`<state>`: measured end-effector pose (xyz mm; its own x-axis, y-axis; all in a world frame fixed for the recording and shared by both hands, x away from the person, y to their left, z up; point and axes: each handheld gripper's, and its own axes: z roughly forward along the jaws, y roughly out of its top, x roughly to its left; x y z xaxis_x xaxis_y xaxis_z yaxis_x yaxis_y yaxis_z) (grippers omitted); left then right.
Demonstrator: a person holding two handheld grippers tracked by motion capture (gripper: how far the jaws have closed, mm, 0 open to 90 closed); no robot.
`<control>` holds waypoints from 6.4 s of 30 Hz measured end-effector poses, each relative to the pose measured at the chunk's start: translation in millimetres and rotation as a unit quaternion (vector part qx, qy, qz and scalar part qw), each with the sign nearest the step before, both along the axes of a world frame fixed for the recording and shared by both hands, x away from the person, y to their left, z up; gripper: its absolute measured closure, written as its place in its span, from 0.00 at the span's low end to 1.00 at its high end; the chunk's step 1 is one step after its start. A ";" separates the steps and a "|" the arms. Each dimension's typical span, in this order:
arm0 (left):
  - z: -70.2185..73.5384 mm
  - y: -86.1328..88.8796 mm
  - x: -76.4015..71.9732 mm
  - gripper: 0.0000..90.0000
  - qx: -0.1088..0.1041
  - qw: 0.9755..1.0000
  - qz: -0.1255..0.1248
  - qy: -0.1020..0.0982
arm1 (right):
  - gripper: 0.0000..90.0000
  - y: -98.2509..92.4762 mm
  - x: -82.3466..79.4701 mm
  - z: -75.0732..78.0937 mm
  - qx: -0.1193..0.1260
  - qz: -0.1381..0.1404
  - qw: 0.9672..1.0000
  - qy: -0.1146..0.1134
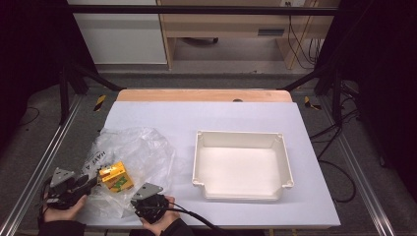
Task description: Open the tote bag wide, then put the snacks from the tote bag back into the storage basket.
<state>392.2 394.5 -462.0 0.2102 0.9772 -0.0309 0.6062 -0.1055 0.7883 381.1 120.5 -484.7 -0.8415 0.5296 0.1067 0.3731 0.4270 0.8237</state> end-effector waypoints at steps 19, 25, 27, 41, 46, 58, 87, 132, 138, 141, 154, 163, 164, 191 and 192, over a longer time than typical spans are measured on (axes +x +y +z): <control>32.4 3.9 -14.7 0.47 -0.053 0.994 -0.009 -0.092 | 0.51 -17.1 5.4 25.5 0.057 -0.015 0.998 -0.038; 48.0 3.3 -20.7 0.46 -0.062 0.991 -0.017 -0.116 | 0.49 -25.1 9.2 37.5 0.061 -0.021 0.997 -0.052; 51.7 1.9 -21.8 0.46 -0.061 0.991 -0.022 -0.121 | 0.48 -28.2 10.6 41.8 0.061 -0.025 0.996 -0.059; 73.9 -12.0 -20.3 0.42 -0.056 0.987 -0.088 -0.121 | 0.34 -54.7 22.4 57.5 0.050 -0.051 0.994 -0.077; 79.7 -18.5 -15.7 0.41 -0.046 0.985 -0.115 -0.116 | 0.32 -68.6 27.3 66.6 0.052 -0.064 0.993 -0.079; 82.4 -29.2 -4.8 0.36 -0.023 0.982 -0.161 -0.098 | 0.29 -107.1 32.4 81.5 0.045 -0.086 0.991 -0.092; 74.1 -52.8 14.1 0.28 0.051 0.970 -0.236 -0.022 | 0.28 -199.9 31.6 90.4 0.042 -0.154 0.981 -0.107; 53.2 -60.8 26.2 0.54 0.062 0.962 -0.266 0.020 | 0.25 -268.6 26.5 67.9 0.005 -0.200 0.975 -0.094; 47.9 -61.9 30.0 0.52 0.056 0.963 -0.262 0.028 | 0.25 -268.9 27.1 67.6 0.006 -0.201 0.975 -0.092; 47.9 -62.7 31.1 0.53 0.056 0.962 -0.265 0.030 | 0.25 -269.4 27.4 67.0 0.005 -0.202 0.975 -0.092; 49.1 -63.6 29.1 0.56 0.062 0.963 -0.261 0.027 | 0.25 -271.0 28.2 66.5 0.006 -0.204 0.975 -0.090; 62.2 -59.9 23.5 0.57 0.046 0.970 -0.240 0.004 | 0.25 -271.4 28.6 65.8 0.005 -0.202 0.975 -0.090; 64.3 -59.9 22.5 0.57 0.046 0.970 -0.238 0.001 | 0.25 -271.4 28.6 65.8 0.005 -0.202 0.975 -0.090; 111.5 -71.5 1.9 0.57 0.023 0.972 -0.228 -0.056 | 0.22 -275.5 28.9 68.7 0.011 -0.208 0.974 -0.092; 113.0 -72.9 1.4 0.57 0.021 0.971 -0.229 -0.058 | 0.22 -275.7 29.0 68.8 0.011 -0.209 0.974 -0.092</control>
<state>393.6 321.6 -348.9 0.6234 0.7797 0.0579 0.3946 -0.3776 0.8377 410.1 -155.2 -416.0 -0.5588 0.8292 -0.0093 0.3563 0.2502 0.9002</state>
